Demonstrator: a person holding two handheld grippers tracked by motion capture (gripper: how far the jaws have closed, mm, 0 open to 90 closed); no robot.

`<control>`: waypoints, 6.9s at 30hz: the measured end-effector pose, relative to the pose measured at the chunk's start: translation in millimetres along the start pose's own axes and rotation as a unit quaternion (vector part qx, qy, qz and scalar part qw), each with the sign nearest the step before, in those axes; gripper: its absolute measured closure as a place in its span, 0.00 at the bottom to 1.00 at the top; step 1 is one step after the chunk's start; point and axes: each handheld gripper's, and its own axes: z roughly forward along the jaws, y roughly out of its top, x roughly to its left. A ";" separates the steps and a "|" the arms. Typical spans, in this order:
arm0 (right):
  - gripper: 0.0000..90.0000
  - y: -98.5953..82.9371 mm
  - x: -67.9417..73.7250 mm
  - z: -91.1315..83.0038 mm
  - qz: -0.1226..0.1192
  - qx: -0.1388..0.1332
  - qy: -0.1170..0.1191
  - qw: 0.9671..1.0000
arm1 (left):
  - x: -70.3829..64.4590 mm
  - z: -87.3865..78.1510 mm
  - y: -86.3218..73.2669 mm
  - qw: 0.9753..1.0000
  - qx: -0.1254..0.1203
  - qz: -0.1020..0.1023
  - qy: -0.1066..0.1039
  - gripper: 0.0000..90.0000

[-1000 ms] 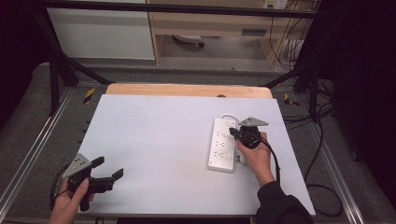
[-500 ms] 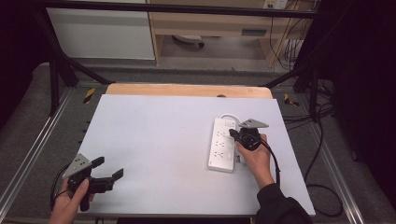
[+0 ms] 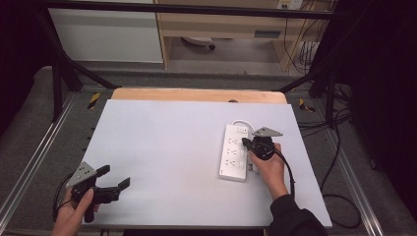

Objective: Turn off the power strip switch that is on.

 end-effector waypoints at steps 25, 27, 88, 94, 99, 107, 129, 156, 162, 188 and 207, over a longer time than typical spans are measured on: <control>1.00 -3.0 1.1 1.0 0.000 0.002 0.005 1.000 | -0.1 -0.1 0.1 1.000 0.001 0.001 0.000 0.07; 1.00 -3.0 0.9 1.0 0.000 0.003 0.004 1.000 | -0.1 0.0 0.0 1.000 0.001 0.000 0.000 0.07; 1.00 -4.5 4.6 3.5 -0.004 0.002 0.005 1.000 | -0.5 0.2 0.0 1.000 0.001 0.003 0.000 0.07; 1.00 -4.4 5.0 3.4 -0.006 0.001 0.005 1.000 | -0.5 0.1 0.0 1.000 0.001 0.004 0.000 0.07; 1.00 -3.7 5.9 2.0 -0.003 -0.004 0.005 1.000 | -0.5 0.2 0.0 1.000 0.001 0.004 0.000 0.07; 1.00 -2.7 6.8 -2.4 0.003 -0.018 0.004 1.000 | -0.5 0.0 0.1 1.000 0.000 0.004 0.000 0.07; 0.44 6.3 5.0 -25.7 0.025 -0.045 -0.007 0.999 | -0.5 -0.1 0.1 1.000 0.000 0.004 0.001 0.07; 0.06 11.3 2.7 -69.9 0.015 -0.080 -0.025 0.996 | -0.5 0.1 0.0 1.000 0.002 0.003 0.001 0.07; 0.07 9.7 -2.3 -86.1 0.016 -0.098 -0.035 0.994 | -0.7 -0.1 0.2 1.000 0.000 0.004 0.001 0.07; 0.04 -28.8 -30.2 -156.2 0.054 -0.149 -0.073 0.985 | 0.1 -0.7 0.7 1.000 0.000 0.001 0.004 0.07; 0.05 -63.9 -41.0 -153.9 0.069 -0.125 -0.070 0.987 | 0.3 -0.3 0.4 1.000 0.001 -0.001 0.006 0.07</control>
